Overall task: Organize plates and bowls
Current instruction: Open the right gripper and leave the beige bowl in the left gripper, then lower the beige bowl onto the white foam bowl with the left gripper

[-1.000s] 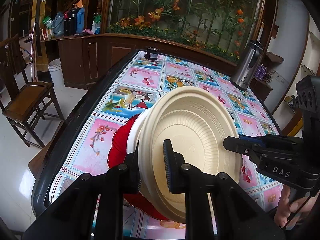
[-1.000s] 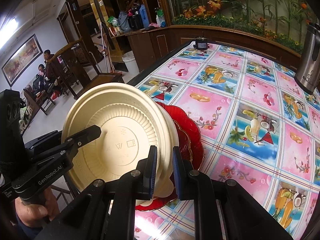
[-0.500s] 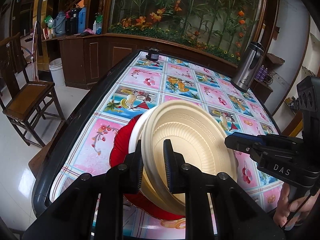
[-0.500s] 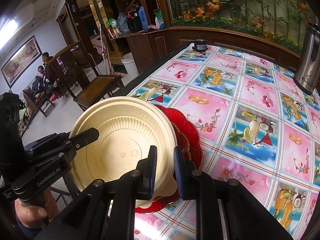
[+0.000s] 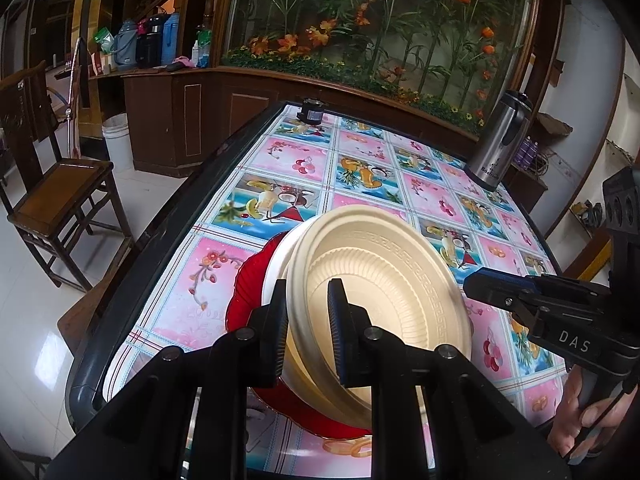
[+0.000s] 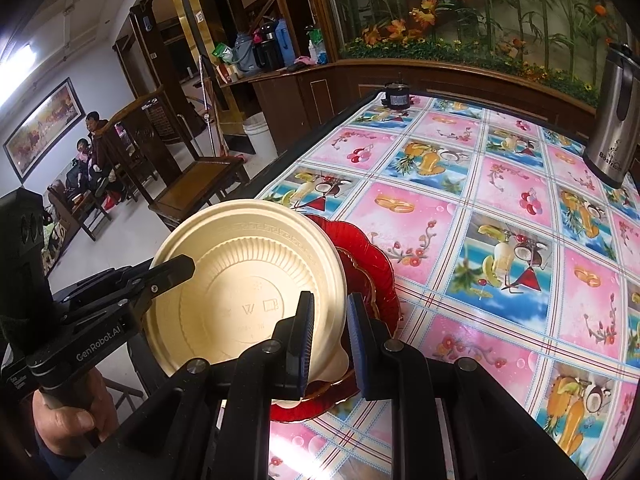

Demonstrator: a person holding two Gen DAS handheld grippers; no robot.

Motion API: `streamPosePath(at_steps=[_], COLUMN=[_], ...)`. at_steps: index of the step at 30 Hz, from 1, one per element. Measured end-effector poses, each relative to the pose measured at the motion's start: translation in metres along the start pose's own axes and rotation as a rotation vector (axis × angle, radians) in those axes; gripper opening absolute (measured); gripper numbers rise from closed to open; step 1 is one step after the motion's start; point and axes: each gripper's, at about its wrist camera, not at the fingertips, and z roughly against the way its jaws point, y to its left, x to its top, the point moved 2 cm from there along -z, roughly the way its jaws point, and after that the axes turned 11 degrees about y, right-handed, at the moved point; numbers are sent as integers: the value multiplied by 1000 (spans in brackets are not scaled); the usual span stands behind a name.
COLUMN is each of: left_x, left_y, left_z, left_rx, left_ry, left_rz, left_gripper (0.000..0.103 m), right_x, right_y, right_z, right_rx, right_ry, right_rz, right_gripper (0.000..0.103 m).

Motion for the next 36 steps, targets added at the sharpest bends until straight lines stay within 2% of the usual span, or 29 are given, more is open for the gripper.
streamPosePath(at_steps=[5,7,9,11,16,24,29,34,36], left_x=[1,2,1,2,4,3,0,-4,-5], left_y=[0,1,3,4,10,18,26,36,40], left_z=[3,5,8,12,19,17,16,12,11], left_rx=[2,3,13,15,12,6,13,15,16], left_ry=[-15,-21,-36,-56,-76,-59,-45,-22,-14], left_rz=[8,12,17,21,36,52,62,82,93], left_gripper=[17,25,46,50,50,50,50,51,58], right_x=[-1,-2,-4,-5,-8,-12,-15,-18,-19], right_y=[-2,-3,-4,-6,-11,-23,-31,-39,-42], right_z=[4,6,7,9,14,16,15,13,12], right_rx=[5,8,10,15,24,31,38,45,51], right_ry=[-6,-9,-13,-15,-25,-29,-26,-21,-18], right_rz=[-8,-13,-19,-23,-41,-78,-100,-127,-137], right_gripper=[19,19,19,19,19,24,38,40,43])
